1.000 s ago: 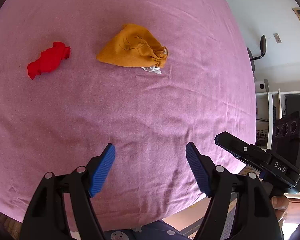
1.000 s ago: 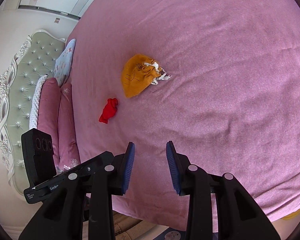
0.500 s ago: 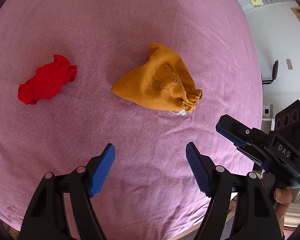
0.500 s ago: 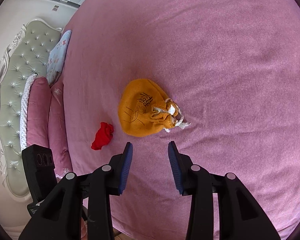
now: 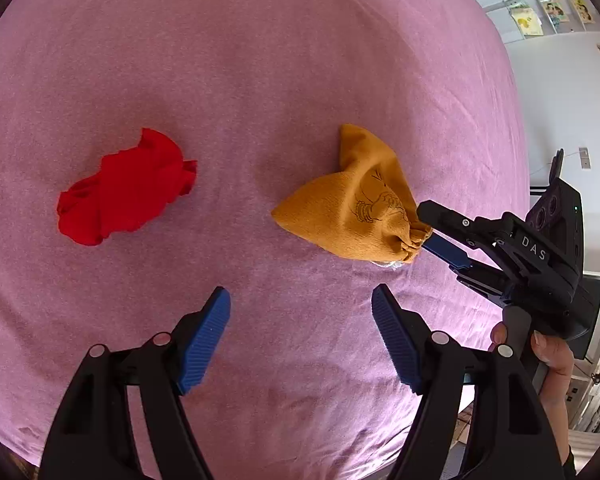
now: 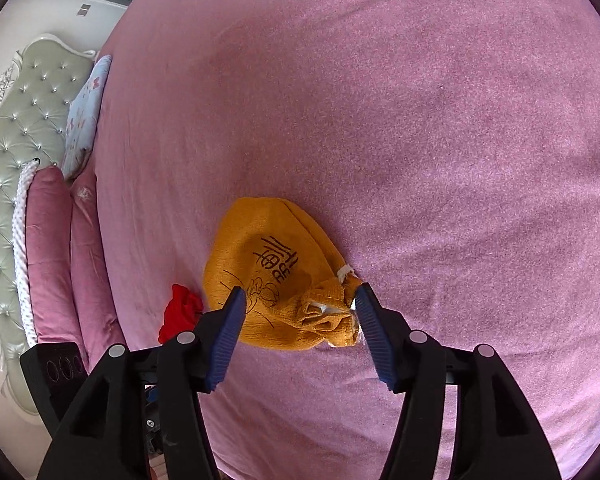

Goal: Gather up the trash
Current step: 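Grasp the orange pouch neck with the right tool, then grasp the red cloth with the left tool while the right tool holds the pouch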

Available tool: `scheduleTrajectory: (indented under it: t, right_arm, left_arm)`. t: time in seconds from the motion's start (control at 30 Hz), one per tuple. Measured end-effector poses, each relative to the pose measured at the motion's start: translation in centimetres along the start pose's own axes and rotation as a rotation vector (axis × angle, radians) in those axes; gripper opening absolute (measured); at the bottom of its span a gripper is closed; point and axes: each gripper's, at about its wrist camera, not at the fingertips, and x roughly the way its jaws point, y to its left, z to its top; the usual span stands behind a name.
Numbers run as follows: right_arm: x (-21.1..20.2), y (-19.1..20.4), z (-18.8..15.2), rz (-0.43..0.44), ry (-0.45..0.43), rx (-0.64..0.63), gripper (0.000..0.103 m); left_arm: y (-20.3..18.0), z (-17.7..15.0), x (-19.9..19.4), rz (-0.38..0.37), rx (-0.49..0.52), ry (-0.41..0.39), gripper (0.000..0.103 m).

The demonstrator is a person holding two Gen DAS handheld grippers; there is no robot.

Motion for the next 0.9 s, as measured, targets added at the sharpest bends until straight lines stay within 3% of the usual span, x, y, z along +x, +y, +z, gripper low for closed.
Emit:
scheduleTrajectory:
  t: [0.17,0.3,0.5,0.6,0.7,0.8,0.83,0.9]
  right_arm:
    - [1.4,0.2,0.1,-0.092,0.035,-0.016,0.057]
    - [2.2,0.1,0.2,-0.099,0.039,-0.002,0.058]
    - [2.1,0.7,-0.4,-0.136,-0.006,-0.032,0.044]
    - [1.6,0.2,-0.9,-0.108,-0.018,-0.005,0.038]
    - [1.7,0.6,-1.4,-0.010,0.008,0.017,0.035]
    - [2.2,2.1,-2.2,0.011,0.022,-0.017,0.034]
    - [2.5,2.5,-2.4,0.023,0.029,-0.023,0.034]
    - [2.8,3.1,-2.9,0.040,0.039,-0.025,0.034]
  left_arm:
    - [2.1,1.2,-1.1,0.026,-0.027,-0.026,0.073]
    - [3.8,2.3,-1.4,0.054,-0.040,-0.036,0.073]
    - [5.3,4.4,-0.9,0.090,-0.041,-0.034,0.073]
    - [5.9,5.3,-0.2,0.111,-0.039,-0.023,0.074]
    - [6.2,6.3,0.9,0.146,-0.027,-0.011,0.076]
    - [7.0,7.2,2.0,0.172,-0.040,-0.002,0.076]
    - [7.3,7.3,2.1,0.176,-0.051,-0.001,0.074]
    - [8.2,7.6,2.2,0.191,-0.071,0.003,0.057]
